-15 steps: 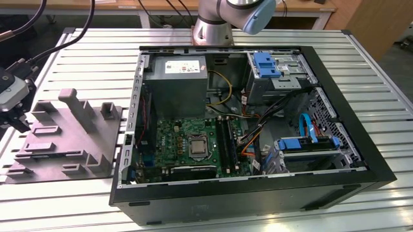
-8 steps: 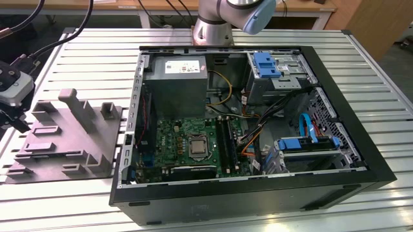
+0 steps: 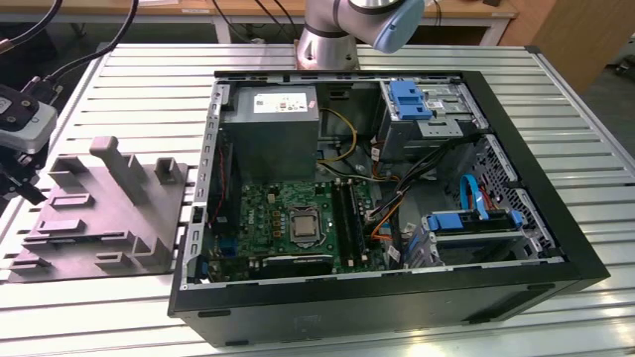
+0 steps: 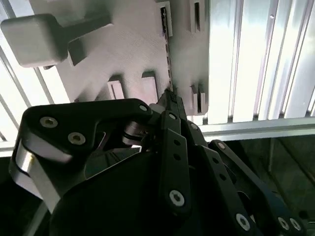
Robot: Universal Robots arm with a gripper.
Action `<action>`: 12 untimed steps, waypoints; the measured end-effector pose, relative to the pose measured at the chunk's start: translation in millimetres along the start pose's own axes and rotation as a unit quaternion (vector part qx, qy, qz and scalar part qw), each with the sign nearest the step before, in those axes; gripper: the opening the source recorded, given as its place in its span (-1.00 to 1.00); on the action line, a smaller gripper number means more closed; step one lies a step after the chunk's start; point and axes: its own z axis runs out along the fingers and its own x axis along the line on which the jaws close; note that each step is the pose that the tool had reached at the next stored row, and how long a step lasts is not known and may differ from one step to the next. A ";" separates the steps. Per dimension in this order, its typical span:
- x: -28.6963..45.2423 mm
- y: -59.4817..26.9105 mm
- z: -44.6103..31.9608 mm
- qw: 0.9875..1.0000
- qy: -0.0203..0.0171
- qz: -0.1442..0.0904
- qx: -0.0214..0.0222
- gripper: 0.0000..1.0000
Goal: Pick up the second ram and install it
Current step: 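Pick up the second ram and move it above second insertion slot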
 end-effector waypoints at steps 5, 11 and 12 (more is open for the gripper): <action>0.0 0.0 0.3 0.999 0.002 -0.045 -0.001 -0.80; 0.0 0.0 0.6 0.995 0.004 -0.099 -0.002 -0.80; 0.0 0.0 0.7 0.994 0.005 -0.108 -0.003 -0.80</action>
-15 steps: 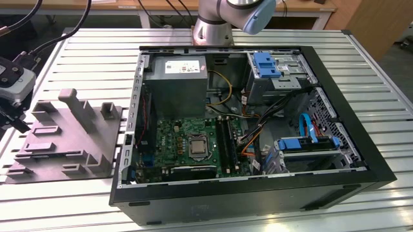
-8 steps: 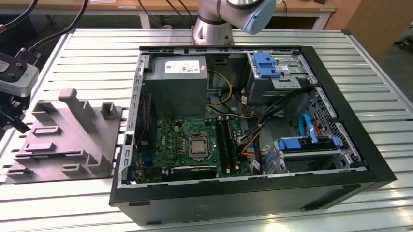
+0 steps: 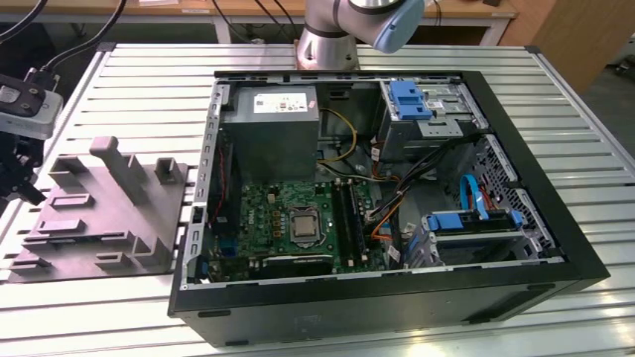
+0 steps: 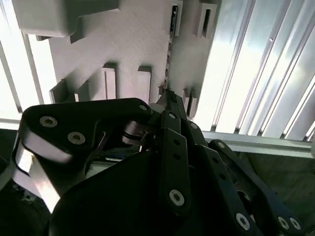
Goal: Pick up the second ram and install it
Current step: 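Pick up the second ram and move it above second insertion slot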
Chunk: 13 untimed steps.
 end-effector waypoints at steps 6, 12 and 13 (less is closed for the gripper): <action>0.0 -0.1 0.5 0.998 0.002 -0.055 -0.001 -0.80; 0.0 -0.1 1.3 0.994 0.004 -0.109 -0.003 -0.80; 0.0 -0.1 1.4 0.993 0.005 -0.118 -0.003 -0.80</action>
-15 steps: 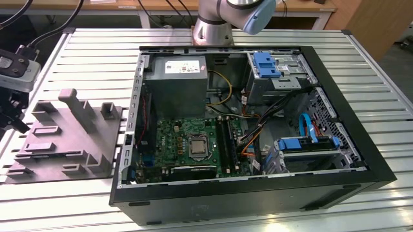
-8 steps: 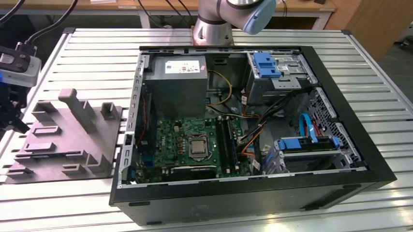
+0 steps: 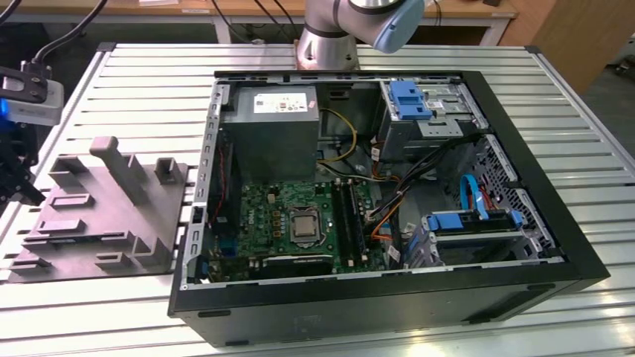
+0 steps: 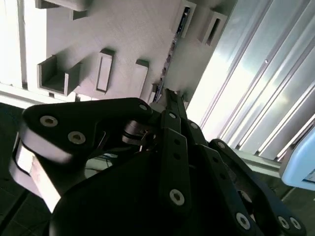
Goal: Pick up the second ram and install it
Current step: 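Pick up the second ram and move it above second insertion slot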
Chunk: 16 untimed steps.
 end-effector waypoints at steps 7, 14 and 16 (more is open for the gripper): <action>0.0 0.1 0.4 1.000 0.001 -0.028 0.000 -0.80; 0.7 0.0 5.8 0.999 -0.004 -0.039 0.000 -0.80; 0.7 -0.1 8.0 0.999 -0.004 -0.046 0.000 -0.80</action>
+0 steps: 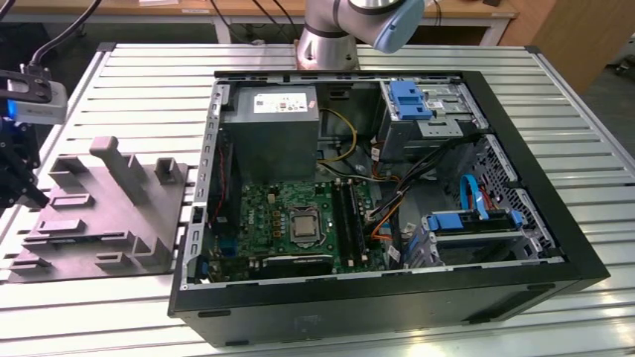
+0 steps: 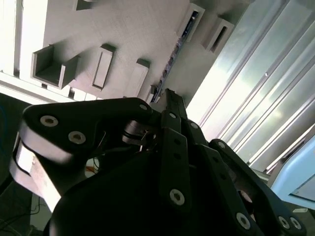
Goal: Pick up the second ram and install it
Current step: 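Pick up the second ram and move it above second insertion slot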
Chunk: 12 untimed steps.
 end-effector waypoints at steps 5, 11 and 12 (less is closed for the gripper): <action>0.2 -0.2 4.2 1.000 0.000 -0.023 -0.001 -0.80; 0.3 -0.2 5.8 0.999 0.000 -0.037 -0.001 -0.80; 0.2 -0.3 6.4 0.999 0.000 -0.037 -0.001 -0.80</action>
